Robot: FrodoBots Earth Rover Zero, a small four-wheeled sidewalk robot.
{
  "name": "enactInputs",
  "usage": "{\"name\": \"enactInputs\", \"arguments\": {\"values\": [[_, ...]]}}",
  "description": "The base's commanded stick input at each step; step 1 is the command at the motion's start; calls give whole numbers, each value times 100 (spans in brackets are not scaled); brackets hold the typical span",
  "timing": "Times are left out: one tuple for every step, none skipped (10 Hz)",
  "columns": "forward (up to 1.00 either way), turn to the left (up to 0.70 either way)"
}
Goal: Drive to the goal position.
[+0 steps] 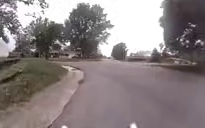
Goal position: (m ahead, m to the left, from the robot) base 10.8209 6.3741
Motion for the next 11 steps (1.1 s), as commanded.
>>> {"name": "enactInputs", "arguments": {"values": [[100, 2], [100, 3], [100, 3], [100, 2], [100, 2], [100, 2], [100, 2], [100, 2], [100, 2], [100, 2], [100, 2]]}}
